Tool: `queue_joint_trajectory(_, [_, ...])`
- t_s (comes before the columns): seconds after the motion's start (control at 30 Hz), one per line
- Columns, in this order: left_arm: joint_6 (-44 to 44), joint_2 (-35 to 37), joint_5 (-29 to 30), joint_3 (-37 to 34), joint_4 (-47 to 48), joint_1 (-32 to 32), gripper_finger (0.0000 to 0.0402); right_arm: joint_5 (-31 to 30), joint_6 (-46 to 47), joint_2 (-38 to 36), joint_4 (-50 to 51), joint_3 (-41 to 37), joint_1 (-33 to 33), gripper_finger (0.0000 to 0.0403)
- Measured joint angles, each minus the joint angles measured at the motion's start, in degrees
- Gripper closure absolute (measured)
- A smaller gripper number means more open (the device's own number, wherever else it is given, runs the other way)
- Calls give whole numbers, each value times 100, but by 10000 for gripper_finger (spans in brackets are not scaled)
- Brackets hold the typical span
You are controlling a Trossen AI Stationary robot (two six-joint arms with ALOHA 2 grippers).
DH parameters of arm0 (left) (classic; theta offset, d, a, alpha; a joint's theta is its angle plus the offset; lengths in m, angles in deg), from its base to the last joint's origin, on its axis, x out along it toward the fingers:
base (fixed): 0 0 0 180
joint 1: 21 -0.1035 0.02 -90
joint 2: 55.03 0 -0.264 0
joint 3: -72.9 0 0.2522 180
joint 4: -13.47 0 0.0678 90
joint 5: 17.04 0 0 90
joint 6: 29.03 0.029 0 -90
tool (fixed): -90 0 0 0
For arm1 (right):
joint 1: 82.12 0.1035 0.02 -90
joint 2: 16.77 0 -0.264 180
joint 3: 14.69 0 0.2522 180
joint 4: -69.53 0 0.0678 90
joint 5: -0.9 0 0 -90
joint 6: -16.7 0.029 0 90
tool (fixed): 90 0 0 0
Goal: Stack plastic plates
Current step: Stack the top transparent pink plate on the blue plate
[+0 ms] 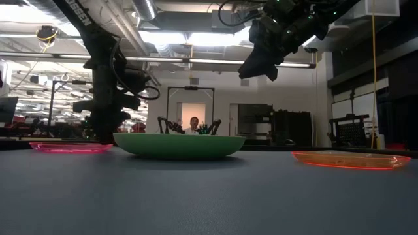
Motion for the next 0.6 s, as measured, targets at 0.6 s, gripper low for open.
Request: queue_joint_trajectory(0.6, [2,-124,-66,0,27,-297,278,0,0,0,0,0,-2,316])
